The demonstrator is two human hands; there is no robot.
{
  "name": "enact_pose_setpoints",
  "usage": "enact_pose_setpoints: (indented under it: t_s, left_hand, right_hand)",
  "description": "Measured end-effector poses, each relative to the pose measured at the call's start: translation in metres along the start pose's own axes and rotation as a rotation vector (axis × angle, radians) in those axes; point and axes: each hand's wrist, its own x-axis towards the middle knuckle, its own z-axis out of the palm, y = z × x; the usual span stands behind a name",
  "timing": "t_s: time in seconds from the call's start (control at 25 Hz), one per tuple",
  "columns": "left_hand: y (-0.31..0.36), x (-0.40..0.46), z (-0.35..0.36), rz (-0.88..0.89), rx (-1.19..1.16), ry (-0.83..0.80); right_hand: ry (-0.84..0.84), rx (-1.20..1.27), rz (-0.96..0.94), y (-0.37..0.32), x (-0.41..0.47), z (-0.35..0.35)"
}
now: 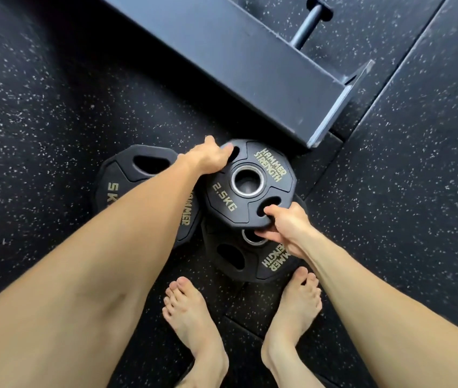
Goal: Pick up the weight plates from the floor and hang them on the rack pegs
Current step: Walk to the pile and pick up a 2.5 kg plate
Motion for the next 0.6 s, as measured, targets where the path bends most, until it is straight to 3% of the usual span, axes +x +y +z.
enact_pose_setpoints:
  t_s: [0.28,0.48,0.6]
  left_hand:
    - [-0.022,-0.065,-0.006,0.095,-0.022,-0.05]
    - [-0.022,-0.188,-0.036,0.053,-0.126,0.007]
    - [-0.017,-0.274,-0.061,0.021,-0.321,0.051]
  right_hand:
    - [0.005,-0.131,-0.06,0.0,-0.053,-0.026]
    - [0.03,-0.317,-0.212,-0.028,-0.163,-0.039]
    - [-0.003,-0.314,-0.288,-0.049,-0.239,-0.046]
